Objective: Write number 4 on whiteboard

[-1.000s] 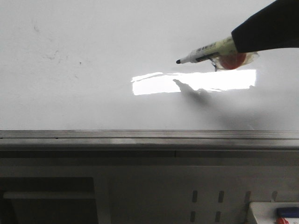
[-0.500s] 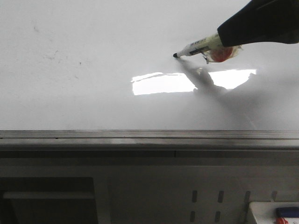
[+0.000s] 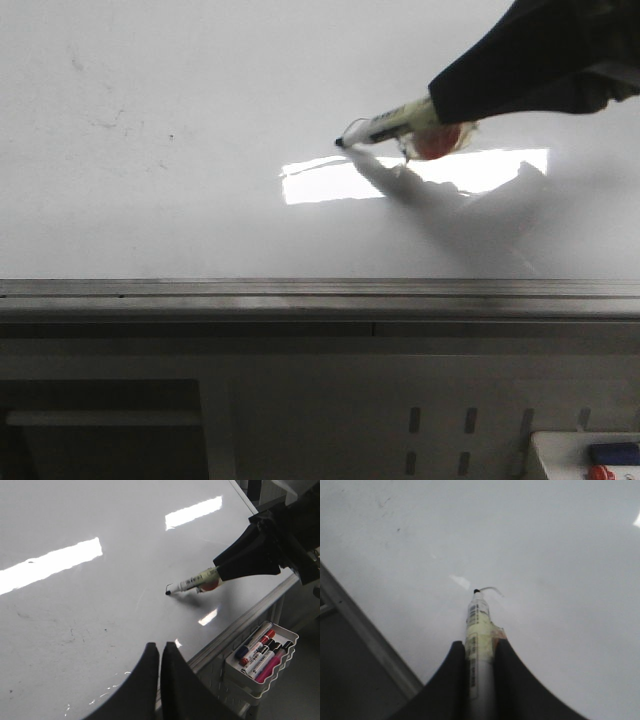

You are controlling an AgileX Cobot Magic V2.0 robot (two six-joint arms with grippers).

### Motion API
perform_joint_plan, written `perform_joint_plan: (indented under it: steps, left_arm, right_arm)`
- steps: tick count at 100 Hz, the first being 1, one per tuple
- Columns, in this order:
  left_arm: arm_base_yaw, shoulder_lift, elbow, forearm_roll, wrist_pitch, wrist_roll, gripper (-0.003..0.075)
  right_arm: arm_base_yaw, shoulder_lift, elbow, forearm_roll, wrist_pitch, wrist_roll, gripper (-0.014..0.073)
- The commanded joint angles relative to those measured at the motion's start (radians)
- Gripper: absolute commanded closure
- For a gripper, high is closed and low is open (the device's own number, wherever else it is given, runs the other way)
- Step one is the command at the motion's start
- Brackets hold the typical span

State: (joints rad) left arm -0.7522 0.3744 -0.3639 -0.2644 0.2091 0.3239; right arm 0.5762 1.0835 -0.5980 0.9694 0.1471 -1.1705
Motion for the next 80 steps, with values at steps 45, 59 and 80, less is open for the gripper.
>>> perform_joint_plan:
  steps: [45,59,80]
  left_arm:
    - [0.003,0.005,-0.027,-0.015,-0.086,-0.008,0.0741]
    - [0.003,0.005,-0.027,-0.015,-0.090,-0.008,0.0741]
    - [0.003,0.005,-0.027,-0.015,-0.091,-0.008,0.0741]
  right_arm:
    - [0.014,0.045,-0.012,0.013,-0.035,-0.009,0.0655]
    - [-0.027,0.010,-0.010,0.013,-0.040,-0.009,0.0655]
    - [-0.166,-0.058,-0.006,-0.010,0.049,-0.009,0.0655]
